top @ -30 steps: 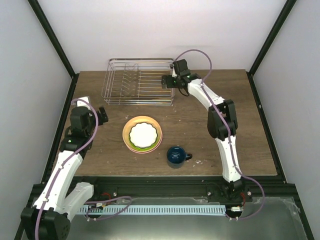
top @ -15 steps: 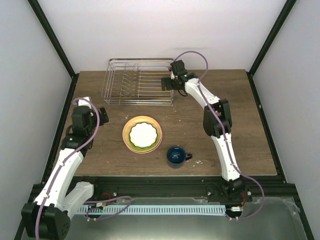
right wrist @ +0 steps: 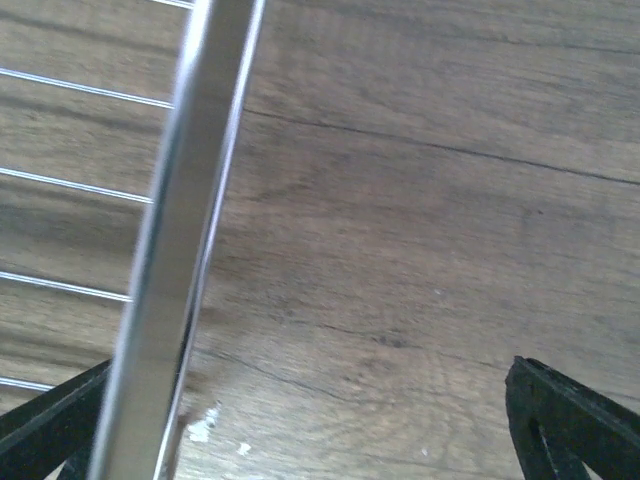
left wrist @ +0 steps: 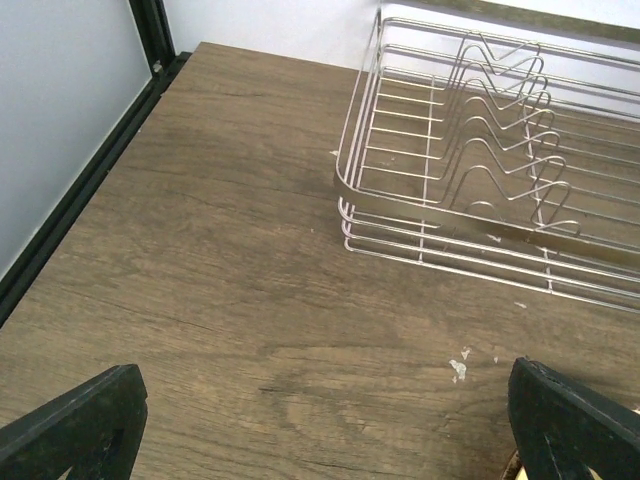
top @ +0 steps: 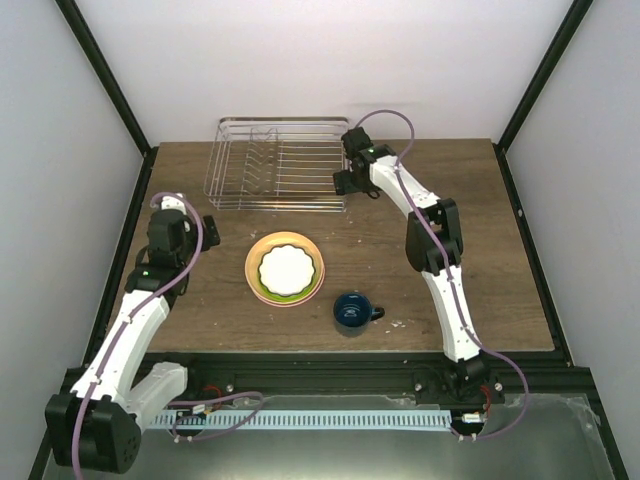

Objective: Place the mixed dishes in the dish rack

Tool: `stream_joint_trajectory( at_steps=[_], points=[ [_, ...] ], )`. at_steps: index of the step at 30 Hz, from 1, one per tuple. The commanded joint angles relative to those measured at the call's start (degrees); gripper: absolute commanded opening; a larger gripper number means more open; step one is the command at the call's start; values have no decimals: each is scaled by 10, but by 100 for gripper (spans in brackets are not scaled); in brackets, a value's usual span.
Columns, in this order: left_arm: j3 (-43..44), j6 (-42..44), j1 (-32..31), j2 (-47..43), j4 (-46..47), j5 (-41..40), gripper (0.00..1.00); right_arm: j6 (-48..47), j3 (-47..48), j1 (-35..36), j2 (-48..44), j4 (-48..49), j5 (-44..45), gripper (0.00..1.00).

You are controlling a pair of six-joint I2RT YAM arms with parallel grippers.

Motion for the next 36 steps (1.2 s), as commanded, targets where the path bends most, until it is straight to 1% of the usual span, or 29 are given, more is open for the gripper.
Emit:
stream_joint_trajectory(
  at_steps=[1,5,8,11,13,24,31,36],
  points=[
    [-7,6,-2,6,18,13,100,-21,25,-6,-31,-67,43,100],
    [-7,6,-2,9,16,14,100,-24,22,-18,-44,-97,54,100],
    [-5,5,-2,8,17,16,100,-24,-8,-28,-63,-103,66,100],
    [3,5,-2,10,15,18,100,-24,-67,-41,-107,-80,60,100],
    [13,5,-2,13,9,22,100,-24,-124,-51,-140,-61,58,100],
    [70,0,-2,32,-12,41,100,-40,-345,-125,-288,12,44,100],
    [84,-2,-2,30,-27,37,100,-52,-446,-159,-349,42,43,100],
    [94,4,-2,29,-40,34,100,-56,-520,-197,-395,69,34,100]
  ],
)
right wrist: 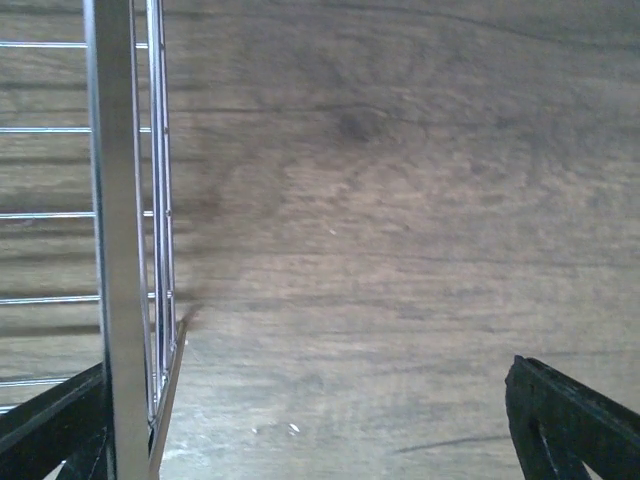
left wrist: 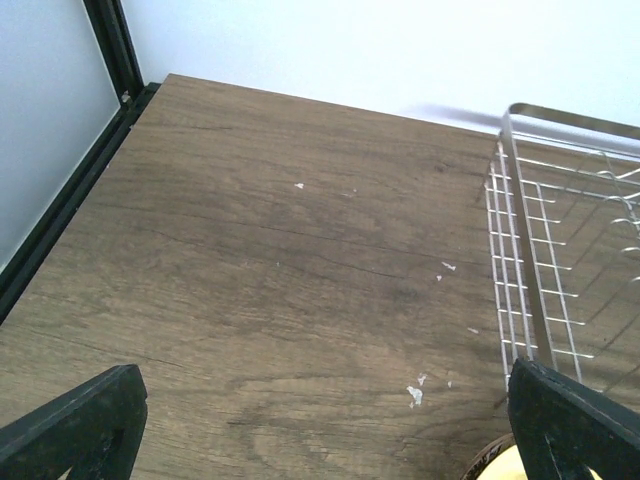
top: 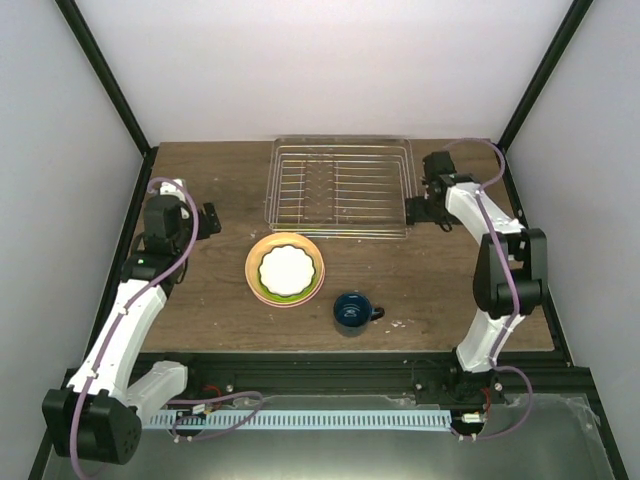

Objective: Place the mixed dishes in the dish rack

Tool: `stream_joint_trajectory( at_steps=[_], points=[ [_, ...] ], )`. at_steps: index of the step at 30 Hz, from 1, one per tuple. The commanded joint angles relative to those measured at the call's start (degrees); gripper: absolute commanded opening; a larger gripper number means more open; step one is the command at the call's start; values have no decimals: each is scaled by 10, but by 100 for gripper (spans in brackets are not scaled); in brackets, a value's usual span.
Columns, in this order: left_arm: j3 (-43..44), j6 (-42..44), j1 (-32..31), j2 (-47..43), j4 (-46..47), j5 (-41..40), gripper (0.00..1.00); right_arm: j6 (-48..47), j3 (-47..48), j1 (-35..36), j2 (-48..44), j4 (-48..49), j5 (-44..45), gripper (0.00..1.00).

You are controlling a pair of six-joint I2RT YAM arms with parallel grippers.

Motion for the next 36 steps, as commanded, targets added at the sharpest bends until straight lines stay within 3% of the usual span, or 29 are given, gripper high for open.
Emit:
stream_joint_trajectory(
  at_steps=[1,14,23,29,36],
  points=[
    [27,8,-2,-1,-21,-5,100,-19,-53,-45,-41,8,14,100],
    [81,24,-2,27,-53,13,100,-45,-124,-148,-95,35,8,100],
    [110,26,-3,56,-58,22,100,-72,-175,-172,-171,44,33,100],
    [108,22,-4,73,-54,25,100,-70,-171,-188,-207,43,52,100],
    [109,26,-4,87,-48,26,100,-59,-150,-220,-185,37,78,100]
  ],
)
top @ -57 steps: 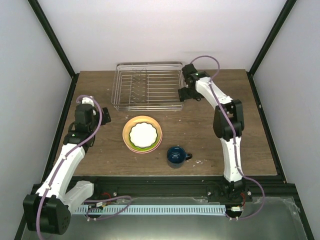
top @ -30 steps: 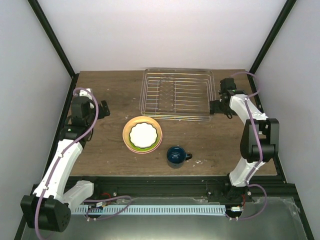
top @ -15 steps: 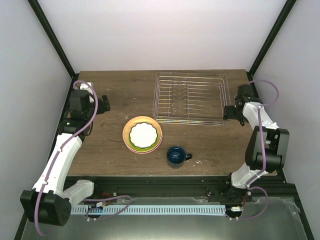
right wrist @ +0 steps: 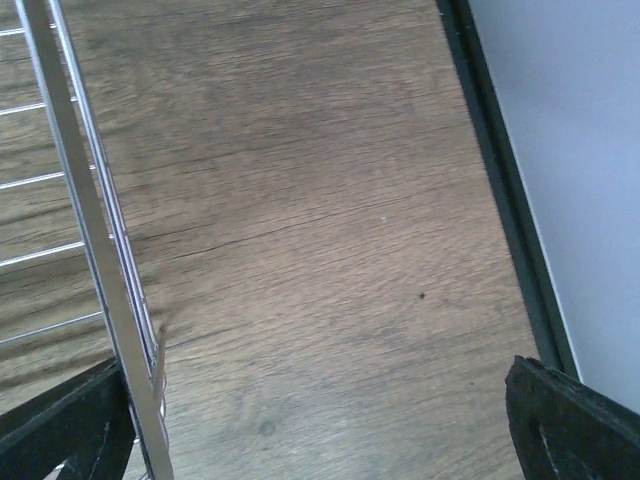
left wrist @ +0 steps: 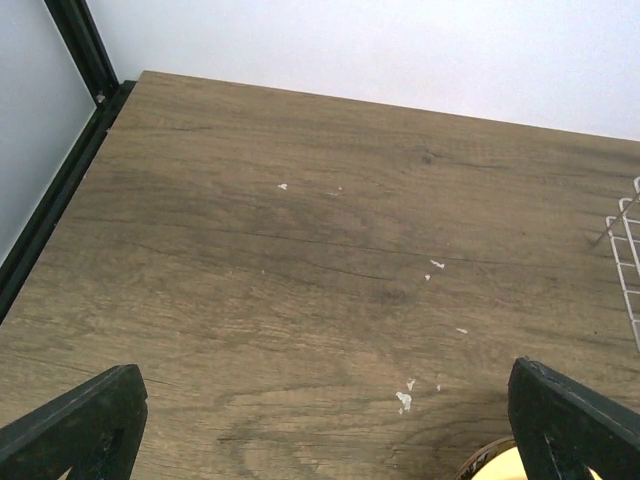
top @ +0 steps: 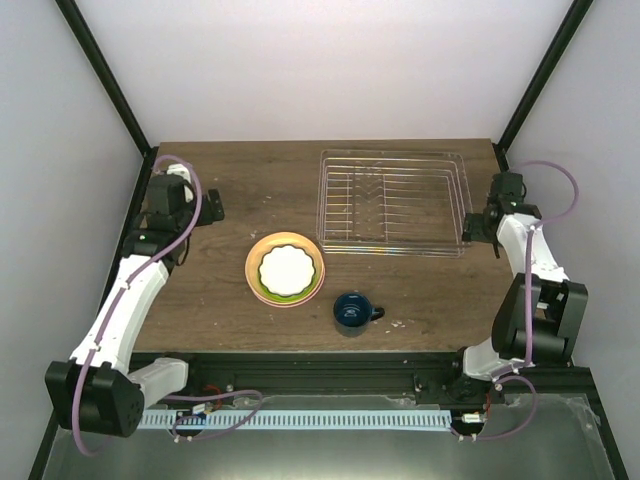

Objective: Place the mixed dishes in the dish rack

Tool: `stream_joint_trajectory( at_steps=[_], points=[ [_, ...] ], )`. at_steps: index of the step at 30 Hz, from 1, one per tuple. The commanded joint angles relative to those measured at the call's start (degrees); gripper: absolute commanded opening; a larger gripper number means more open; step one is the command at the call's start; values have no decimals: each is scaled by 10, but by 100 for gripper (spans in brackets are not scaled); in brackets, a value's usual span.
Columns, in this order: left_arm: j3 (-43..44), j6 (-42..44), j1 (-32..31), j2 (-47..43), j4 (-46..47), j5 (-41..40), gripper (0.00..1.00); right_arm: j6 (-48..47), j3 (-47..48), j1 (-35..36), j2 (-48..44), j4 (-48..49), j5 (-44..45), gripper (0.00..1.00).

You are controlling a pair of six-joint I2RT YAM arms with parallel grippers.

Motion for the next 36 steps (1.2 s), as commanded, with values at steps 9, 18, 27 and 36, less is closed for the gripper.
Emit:
stream_joint_trajectory(
  at_steps=[9,18,27,36],
  points=[
    [1,-2,-14,31,26,21,100,8,56,-26,-22,5,-22,100],
    [-25,-13,-42,6,23,-1,100,4,67,46,-72,31,-109,100],
    [-52,-64,-170,-12,-29,-38,100,43,67,168,-115,77,-194,100],
    [-155,-165,-282,-75,-19,-127,100,43,13,194,-108,136,-217,100]
  ],
)
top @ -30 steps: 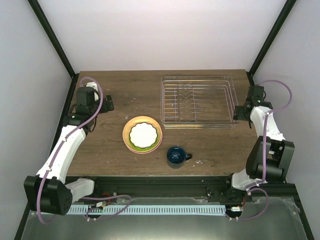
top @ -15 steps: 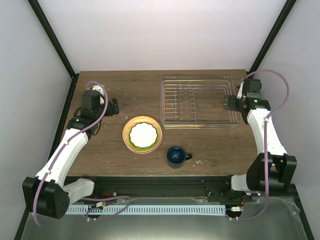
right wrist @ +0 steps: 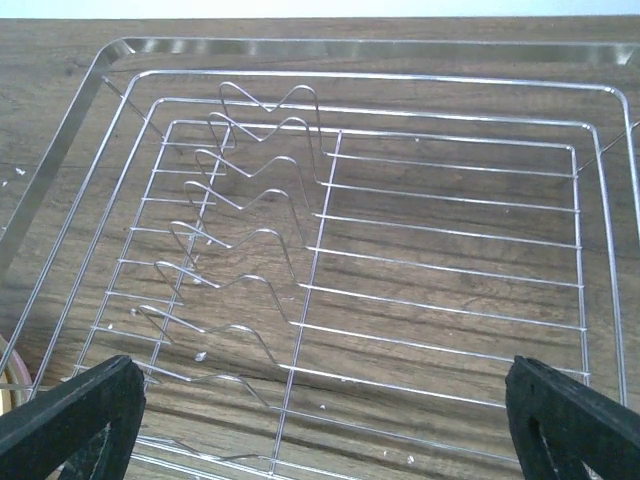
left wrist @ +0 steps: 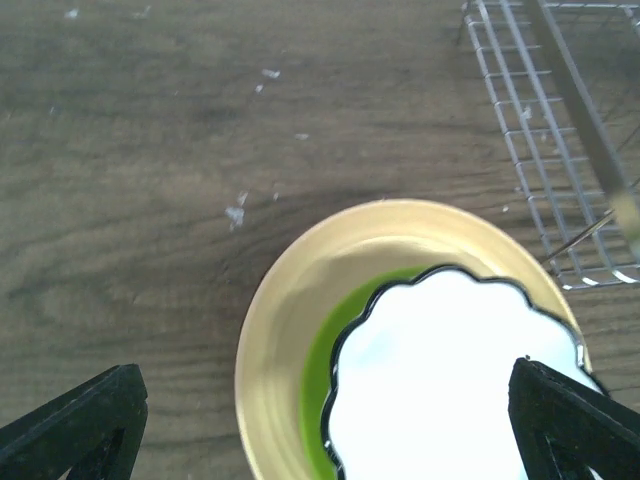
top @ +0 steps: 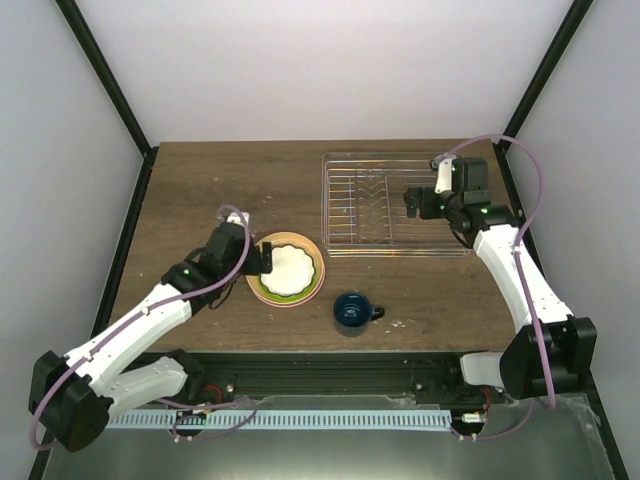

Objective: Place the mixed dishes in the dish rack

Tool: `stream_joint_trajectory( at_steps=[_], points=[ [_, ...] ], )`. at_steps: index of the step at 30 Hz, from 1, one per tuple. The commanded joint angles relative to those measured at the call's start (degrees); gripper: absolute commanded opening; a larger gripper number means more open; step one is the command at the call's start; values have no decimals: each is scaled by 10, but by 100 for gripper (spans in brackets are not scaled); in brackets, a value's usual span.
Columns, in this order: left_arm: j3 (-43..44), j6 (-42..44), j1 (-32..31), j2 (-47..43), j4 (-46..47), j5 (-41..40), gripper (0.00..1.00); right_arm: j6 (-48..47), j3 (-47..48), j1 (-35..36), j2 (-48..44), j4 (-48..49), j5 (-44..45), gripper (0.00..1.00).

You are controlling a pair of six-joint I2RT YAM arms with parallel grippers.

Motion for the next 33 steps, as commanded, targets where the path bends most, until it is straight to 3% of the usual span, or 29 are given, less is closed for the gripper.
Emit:
stream_joint_trajectory(
  at_steps=[1,8,15,20,26,33],
  points=[
    [-39,-66,-14,-48,-3,-51,100,9,-16,2,-2,34,-17,100],
    [-41,-52,-14,-82,46,-65,100,17,-21,6,-1,36,-9,100],
    [-10,-65,-13,-65,44,-123,100,12,-20,6,-9,25,24,100],
    [-42,-64,-12,-78,81,-181,100,11,-18,6,-12,22,28,100],
    [-68,-13,-12,-103,119,-157,99,11,-13,6,-9,18,38,100],
    [-28,-26,-12,-16,9,-95,91,17,-10,5,-1,12,31,100]
  ],
)
